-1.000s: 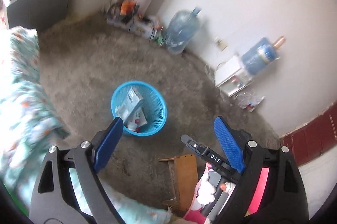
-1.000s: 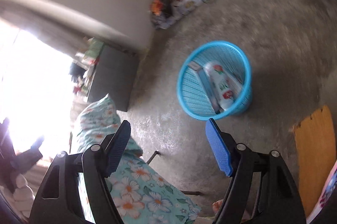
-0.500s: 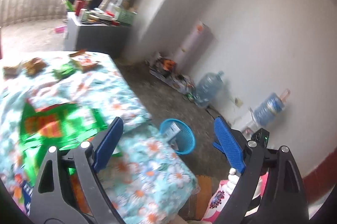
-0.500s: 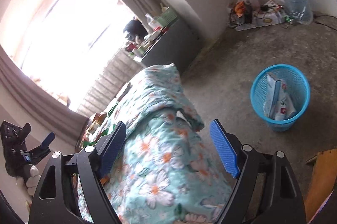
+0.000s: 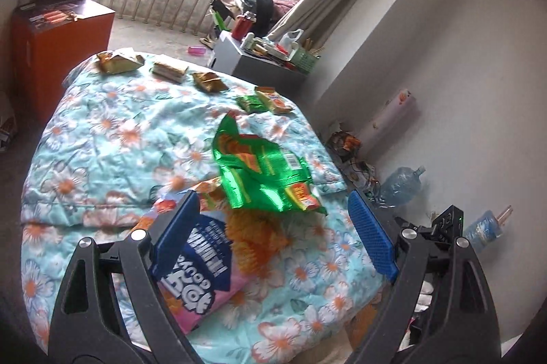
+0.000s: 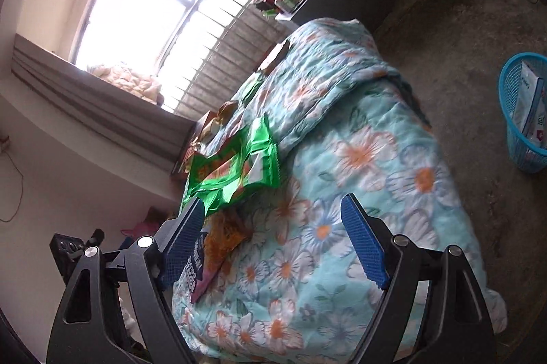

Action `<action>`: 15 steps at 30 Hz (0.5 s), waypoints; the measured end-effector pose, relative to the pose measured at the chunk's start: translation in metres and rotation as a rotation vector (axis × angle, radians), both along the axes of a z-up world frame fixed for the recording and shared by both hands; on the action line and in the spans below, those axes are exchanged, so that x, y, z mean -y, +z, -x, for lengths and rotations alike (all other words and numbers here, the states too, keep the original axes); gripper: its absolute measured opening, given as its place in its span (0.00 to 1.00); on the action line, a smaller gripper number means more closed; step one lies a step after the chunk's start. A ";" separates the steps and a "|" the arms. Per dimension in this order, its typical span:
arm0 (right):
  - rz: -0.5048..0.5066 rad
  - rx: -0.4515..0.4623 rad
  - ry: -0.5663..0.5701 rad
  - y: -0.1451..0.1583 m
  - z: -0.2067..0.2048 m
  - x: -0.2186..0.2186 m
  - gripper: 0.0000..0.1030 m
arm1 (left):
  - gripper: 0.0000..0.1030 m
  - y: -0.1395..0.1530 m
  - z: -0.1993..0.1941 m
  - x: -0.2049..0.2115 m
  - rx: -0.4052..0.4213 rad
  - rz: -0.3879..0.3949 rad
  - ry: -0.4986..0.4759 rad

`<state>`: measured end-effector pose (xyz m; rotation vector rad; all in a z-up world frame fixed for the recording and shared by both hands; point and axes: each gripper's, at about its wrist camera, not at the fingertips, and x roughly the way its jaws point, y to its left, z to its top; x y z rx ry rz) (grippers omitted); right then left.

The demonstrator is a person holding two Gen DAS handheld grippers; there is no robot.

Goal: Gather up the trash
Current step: 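Grasp the pink Gouyer snack bag with the left tool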

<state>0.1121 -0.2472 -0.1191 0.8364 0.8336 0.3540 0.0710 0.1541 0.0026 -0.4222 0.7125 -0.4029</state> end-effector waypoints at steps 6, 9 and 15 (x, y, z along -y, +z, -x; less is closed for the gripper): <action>-0.110 -0.064 0.091 -0.016 -0.018 -0.036 0.77 | 0.81 -0.035 0.003 -0.025 -0.067 -0.051 0.071; -0.166 -0.098 0.126 -0.023 -0.031 -0.056 0.77 | 0.81 -0.047 0.005 -0.030 -0.072 -0.104 0.084; -0.217 -0.211 0.132 -0.044 -0.058 -0.087 0.68 | 0.81 -0.068 -0.027 -0.035 -0.104 -0.177 0.031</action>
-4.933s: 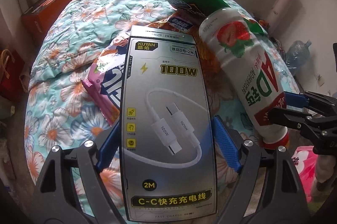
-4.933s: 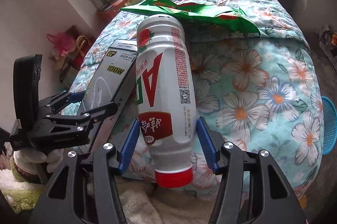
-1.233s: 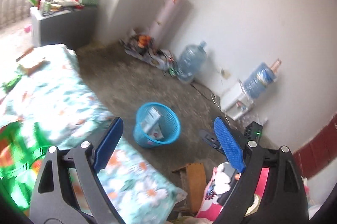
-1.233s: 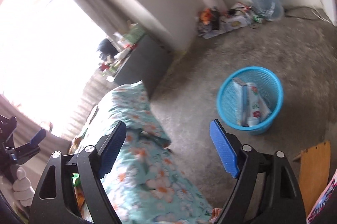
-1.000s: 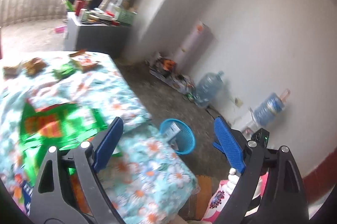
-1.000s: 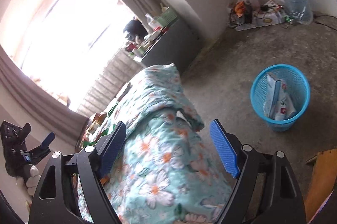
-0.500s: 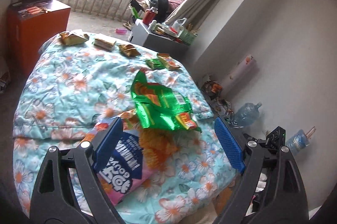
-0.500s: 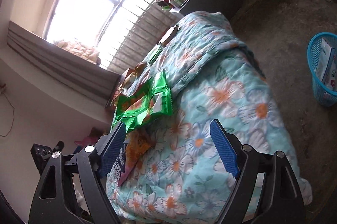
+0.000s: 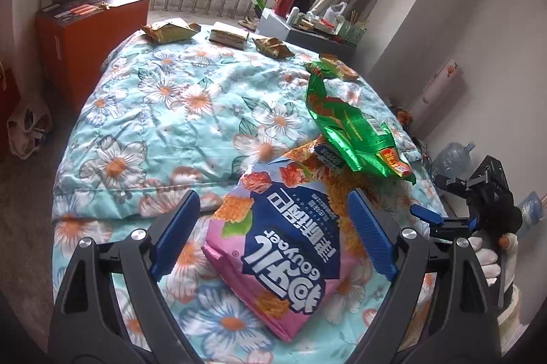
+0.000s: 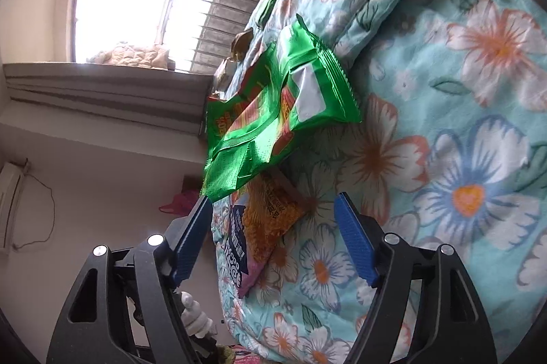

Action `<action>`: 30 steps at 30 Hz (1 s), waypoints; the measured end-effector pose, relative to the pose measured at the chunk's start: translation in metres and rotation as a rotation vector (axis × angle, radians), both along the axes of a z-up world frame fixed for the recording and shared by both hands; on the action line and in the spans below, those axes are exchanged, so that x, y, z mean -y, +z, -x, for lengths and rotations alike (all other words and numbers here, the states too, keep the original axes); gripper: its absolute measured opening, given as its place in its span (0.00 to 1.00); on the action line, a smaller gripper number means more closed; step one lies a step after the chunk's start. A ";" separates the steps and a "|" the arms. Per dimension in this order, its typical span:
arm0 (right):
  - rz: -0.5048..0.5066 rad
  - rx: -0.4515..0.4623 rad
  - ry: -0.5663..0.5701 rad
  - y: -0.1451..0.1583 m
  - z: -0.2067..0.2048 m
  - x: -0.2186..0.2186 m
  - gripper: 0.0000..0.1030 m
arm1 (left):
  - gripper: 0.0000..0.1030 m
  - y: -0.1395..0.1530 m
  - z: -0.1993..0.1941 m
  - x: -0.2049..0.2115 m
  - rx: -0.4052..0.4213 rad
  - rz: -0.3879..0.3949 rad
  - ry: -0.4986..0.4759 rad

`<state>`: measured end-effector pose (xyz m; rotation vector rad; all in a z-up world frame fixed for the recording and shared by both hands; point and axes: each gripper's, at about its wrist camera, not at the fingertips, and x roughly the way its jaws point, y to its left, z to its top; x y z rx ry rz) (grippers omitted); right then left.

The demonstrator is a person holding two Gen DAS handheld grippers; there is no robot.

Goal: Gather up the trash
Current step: 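Grasp the pink Gouyer snack bag with the left tool, then grasp the green chip bag with the right tool while the left tool holds the pink bag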

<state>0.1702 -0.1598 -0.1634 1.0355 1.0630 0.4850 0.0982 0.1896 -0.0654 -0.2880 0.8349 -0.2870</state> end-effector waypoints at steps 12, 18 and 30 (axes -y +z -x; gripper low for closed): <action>-0.071 -0.085 -0.071 -0.021 -0.046 -0.009 0.29 | 0.67 -0.043 -0.047 0.008 -0.178 0.036 -0.141; -0.041 -0.037 -0.092 -0.006 -0.048 0.015 0.19 | 0.65 -0.042 0.003 0.021 -0.252 0.148 -0.291; -0.078 -0.086 -0.131 -0.023 -0.043 0.037 0.35 | 0.63 -0.056 0.008 0.036 -0.316 0.195 -0.242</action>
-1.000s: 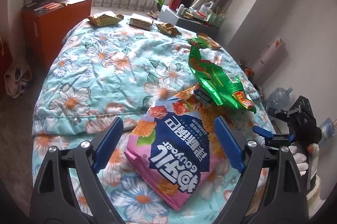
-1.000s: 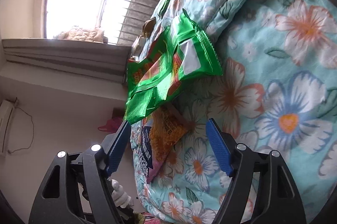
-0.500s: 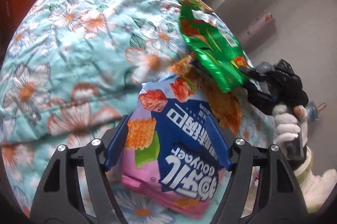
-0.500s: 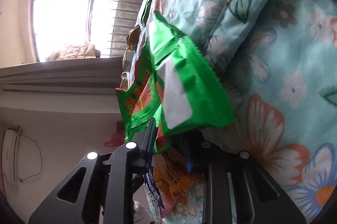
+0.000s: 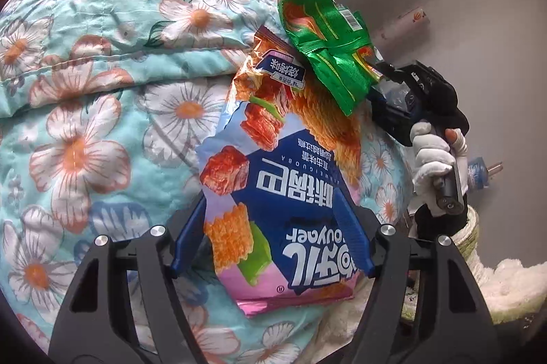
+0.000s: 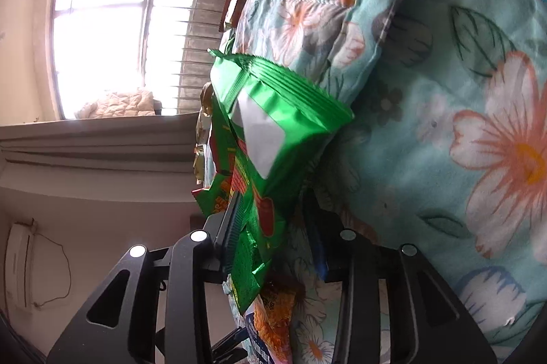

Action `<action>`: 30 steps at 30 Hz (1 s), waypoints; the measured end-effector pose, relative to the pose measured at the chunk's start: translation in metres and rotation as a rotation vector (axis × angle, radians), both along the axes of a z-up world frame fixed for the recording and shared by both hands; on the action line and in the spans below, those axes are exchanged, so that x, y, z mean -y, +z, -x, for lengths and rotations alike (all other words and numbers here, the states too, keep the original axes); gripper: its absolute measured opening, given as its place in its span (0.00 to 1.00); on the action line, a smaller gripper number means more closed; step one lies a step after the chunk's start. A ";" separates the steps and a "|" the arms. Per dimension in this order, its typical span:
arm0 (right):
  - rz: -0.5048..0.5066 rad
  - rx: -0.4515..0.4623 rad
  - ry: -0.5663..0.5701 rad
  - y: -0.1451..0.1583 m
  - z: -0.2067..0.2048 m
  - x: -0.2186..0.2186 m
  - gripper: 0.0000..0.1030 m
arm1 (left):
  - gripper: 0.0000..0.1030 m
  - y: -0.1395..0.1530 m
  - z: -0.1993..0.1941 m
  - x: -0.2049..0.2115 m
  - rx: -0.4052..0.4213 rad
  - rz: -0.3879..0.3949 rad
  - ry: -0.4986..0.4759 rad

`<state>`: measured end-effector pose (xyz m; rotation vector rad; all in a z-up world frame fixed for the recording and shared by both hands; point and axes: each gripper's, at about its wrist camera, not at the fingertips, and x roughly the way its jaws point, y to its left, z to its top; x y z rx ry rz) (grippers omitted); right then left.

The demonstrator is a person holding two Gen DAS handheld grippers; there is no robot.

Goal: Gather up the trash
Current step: 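Grasp the green chip bag with the right tool while the left tool holds the pink bag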

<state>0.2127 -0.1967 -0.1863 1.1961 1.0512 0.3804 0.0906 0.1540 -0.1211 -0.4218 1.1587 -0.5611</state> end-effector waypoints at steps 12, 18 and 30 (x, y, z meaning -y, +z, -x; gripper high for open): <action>0.002 0.017 -0.002 0.003 -0.003 -0.021 0.22 | 0.19 0.006 0.007 0.022 0.124 -0.257 -0.025; -0.071 0.068 -0.036 0.013 0.013 -0.008 0.08 | 0.09 0.019 0.013 0.029 0.203 -0.273 -0.049; -0.085 0.314 -0.256 0.079 0.094 0.102 0.07 | 0.00 0.083 0.022 0.056 0.413 -0.232 -0.067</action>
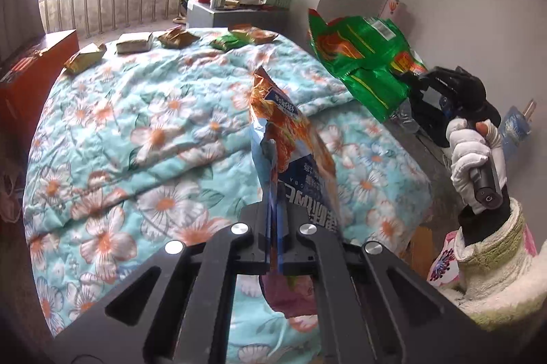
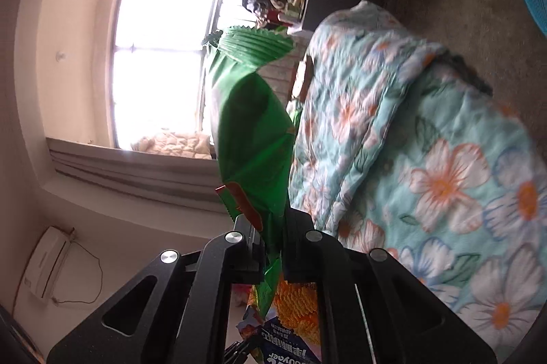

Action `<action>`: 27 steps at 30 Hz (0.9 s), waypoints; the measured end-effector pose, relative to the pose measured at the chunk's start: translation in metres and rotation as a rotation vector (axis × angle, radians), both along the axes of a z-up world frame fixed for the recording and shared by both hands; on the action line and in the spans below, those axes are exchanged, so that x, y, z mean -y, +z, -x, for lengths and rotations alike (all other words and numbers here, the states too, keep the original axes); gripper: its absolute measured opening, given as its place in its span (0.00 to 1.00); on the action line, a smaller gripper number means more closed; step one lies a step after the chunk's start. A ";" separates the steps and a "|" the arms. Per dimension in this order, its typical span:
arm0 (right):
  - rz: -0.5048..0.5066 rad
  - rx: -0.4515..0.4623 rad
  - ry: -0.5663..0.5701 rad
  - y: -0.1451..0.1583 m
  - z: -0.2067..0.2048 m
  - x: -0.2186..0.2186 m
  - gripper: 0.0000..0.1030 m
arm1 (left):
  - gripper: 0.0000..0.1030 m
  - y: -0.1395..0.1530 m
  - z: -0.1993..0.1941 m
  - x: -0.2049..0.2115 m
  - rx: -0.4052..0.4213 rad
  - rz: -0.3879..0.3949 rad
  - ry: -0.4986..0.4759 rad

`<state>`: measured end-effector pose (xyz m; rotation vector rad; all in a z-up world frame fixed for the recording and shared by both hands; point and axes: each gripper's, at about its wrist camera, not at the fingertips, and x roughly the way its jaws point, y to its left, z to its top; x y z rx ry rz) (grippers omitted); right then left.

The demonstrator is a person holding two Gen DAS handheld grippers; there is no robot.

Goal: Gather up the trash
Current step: 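Grasp the green chip bag with the right tool while the left tool holds the pink bag, then carry both bags over the wastebasket and open both tools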

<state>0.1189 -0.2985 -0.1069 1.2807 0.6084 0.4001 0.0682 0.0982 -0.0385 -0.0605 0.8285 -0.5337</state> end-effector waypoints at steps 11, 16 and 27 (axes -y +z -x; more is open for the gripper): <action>0.323 -0.006 -0.510 0.048 0.124 0.159 0.07 | 0.00 0.055 -0.018 0.095 0.106 0.121 -0.205; 0.543 -0.162 -0.758 0.030 0.164 0.212 0.07 | 0.00 0.072 -0.030 0.146 0.142 0.144 -0.292; 0.782 -0.515 -0.817 -0.096 0.084 0.283 0.07 | 0.00 0.069 -0.072 0.235 0.148 0.149 -0.405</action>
